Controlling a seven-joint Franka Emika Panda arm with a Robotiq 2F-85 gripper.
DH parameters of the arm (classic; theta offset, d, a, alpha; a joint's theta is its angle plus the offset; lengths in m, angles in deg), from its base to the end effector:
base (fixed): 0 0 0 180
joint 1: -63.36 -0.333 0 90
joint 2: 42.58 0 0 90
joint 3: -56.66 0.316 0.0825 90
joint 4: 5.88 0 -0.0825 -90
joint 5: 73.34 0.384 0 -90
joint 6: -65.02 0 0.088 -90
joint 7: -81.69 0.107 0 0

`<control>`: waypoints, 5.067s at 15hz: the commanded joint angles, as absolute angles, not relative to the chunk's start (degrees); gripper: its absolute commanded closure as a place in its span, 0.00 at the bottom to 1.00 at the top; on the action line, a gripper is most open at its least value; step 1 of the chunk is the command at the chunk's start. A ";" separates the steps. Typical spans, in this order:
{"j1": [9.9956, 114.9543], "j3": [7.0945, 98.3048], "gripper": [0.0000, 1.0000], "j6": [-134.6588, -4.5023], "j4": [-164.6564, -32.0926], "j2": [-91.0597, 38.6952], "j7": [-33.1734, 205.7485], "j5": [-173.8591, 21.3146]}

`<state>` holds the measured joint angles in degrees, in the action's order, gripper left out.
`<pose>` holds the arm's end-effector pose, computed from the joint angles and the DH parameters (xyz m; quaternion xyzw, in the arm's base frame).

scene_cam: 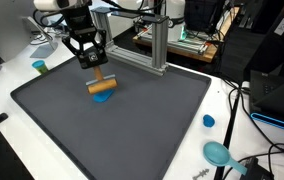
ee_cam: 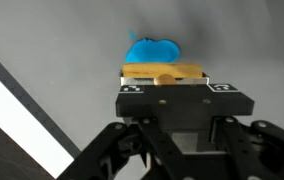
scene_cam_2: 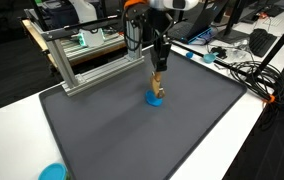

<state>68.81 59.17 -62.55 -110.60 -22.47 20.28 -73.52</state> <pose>0.6405 -0.0349 0.3473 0.8726 0.4877 0.0237 0.0076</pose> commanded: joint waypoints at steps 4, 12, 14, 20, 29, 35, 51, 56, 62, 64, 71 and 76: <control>69.38 59.38 0.53 -63.70 -110.50 -20.36 19.89 -73.67; 68.26 57.87 0.78 -63.11 -108.91 -15.88 22.81 -77.92; 67.92 57.16 0.78 -62.75 -108.32 -14.84 24.76 -79.72; 67.09 56.34 0.78 -57.16 -104.74 -11.95 30.38 -84.29; 71.27 58.69 0.78 -49.95 -102.44 -16.69 30.17 -77.79; 72.20 59.06 0.78 -49.63 -112.06 -33.61 33.78 -64.02; 68.34 55.24 0.78 -50.99 -122.45 -46.01 47.89 -66.51; 67.31 55.68 0.78 -57.16 -133.07 -54.05 56.19 -68.54; 66.30 57.10 0.78 -56.04 -141.23 -63.42 73.99 -74.72; 65.91 57.69 0.78 -54.71 -143.11 -65.93 77.75 -75.43; 65.83 57.33 0.78 -56.69 -148.12 -69.58 81.30 -75.77; 65.43 56.14 0.78 -55.04 -150.94 -71.95 78.76 -75.36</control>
<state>66.05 57.16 -55.67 -148.08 -67.90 80.04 -74.72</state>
